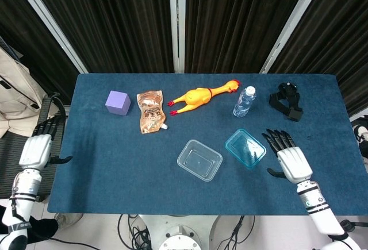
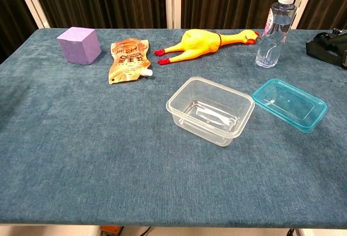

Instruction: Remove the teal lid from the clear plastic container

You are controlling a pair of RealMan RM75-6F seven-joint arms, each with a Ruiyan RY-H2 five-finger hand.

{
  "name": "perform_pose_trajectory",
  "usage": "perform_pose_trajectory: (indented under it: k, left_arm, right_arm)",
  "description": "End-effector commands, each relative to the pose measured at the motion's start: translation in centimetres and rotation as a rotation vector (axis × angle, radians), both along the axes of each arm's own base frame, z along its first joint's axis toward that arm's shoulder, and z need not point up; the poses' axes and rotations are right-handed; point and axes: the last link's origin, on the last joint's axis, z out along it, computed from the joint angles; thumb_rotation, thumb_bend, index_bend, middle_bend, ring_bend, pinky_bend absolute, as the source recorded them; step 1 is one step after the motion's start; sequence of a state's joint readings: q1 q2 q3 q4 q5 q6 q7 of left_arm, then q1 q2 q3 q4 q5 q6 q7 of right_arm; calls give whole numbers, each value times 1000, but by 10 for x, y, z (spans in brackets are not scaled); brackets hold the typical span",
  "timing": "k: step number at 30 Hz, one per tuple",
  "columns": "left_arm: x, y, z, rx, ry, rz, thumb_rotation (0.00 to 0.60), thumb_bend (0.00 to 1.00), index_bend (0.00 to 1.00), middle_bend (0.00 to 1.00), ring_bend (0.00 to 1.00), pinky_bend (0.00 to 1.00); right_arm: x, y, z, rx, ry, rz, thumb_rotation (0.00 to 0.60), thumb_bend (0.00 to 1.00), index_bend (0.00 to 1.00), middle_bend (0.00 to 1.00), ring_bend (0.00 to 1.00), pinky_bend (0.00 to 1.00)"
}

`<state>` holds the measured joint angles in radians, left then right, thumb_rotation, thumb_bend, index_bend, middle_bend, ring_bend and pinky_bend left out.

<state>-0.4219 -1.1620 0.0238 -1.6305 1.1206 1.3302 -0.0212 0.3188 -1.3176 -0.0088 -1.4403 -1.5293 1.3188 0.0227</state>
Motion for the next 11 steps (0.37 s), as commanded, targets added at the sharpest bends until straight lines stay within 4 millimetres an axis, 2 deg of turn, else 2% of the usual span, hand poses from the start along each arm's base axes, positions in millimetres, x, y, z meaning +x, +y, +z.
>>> perform_pose_trajectory:
  k: [1, 5, 11]
  left_arm:
    - [-2, -8, 6, 44, 29, -15, 600, 13, 45, 5, 0, 49]
    - [-2, -21, 12, 69, 84, -38, 600, 10, 75, 22, 0, 48]
    - [-1, -40, 20, 128, 152, -94, 600, 10, 102, 43, 0, 35]
  right_arm:
    - [-1, 9, 13, -54, -35, 3, 600, 60, 0, 1, 0, 0]
    - [-2, 20, 31, -127, -74, 10, 600, 131, 0, 40, 0, 0]
    - [-9, 40, 54, -165, -122, -23, 600, 148, 0, 51, 0, 0]
